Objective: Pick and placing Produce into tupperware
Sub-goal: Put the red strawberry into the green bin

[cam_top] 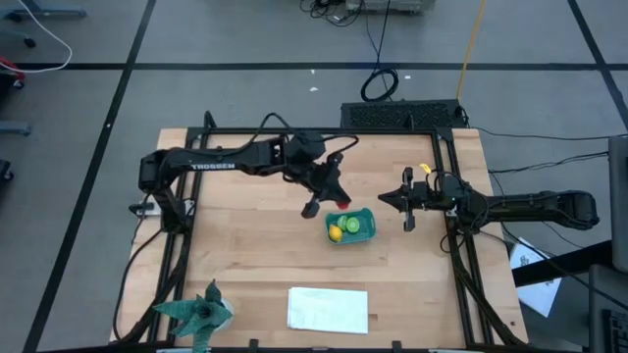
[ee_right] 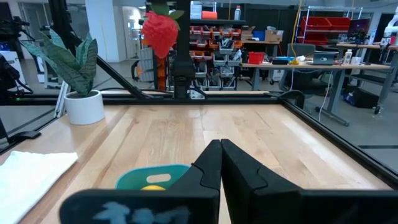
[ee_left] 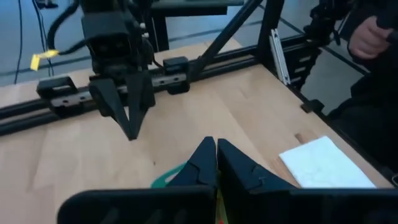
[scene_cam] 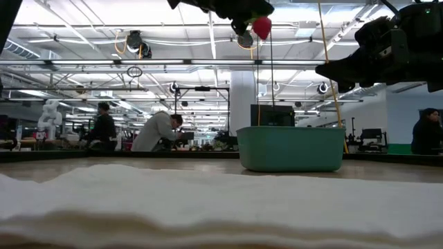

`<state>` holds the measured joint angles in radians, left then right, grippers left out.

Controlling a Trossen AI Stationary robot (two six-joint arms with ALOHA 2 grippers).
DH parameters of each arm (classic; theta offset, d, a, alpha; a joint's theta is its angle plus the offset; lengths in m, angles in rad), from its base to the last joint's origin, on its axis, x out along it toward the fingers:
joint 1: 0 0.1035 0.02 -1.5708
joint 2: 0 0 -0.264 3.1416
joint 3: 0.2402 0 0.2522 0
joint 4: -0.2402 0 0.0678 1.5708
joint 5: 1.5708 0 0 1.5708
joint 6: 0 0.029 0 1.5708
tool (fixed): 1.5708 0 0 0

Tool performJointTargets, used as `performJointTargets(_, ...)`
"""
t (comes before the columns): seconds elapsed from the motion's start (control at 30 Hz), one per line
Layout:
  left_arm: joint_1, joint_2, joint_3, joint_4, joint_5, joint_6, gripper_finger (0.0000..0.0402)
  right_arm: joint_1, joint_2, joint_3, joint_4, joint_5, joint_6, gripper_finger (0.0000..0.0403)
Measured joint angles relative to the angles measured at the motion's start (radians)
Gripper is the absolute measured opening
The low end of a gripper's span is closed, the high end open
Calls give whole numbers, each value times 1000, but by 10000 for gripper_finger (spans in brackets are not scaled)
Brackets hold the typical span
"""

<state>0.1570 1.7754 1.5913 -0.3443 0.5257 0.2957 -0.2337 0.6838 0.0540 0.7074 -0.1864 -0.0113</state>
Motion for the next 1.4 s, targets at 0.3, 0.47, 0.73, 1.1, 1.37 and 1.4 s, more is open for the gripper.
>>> performJointTargets(0.3, 1, 102, 0, 88, 0, -36, 0, 0, 0, 0, 1, 0, 2, 0)
performJointTargets(0.47, 16, 153, 0, 146, 27, -65, 0, 0, 0, 0, 0, 0, 4, 0)
performJointTargets(0.73, 35, 222, 0, 246, -39, -200, 0, 0, 0, 0, 0, 0, 4, 0)
performJointTargets(1.1, -12, 303, 0, 309, -105, -245, 0, 0, 1, 0, -7, 0, 4, 0)
performJointTargets(1.37, -29, 335, 1, 355, -154, -227, 0, 0, 1, 0, 0, 0, 4, 0)
performJointTargets(1.4, -33, 338, 0, 351, -164, -223, 0, 0, 1, 0, 0, 0, 3, 0)
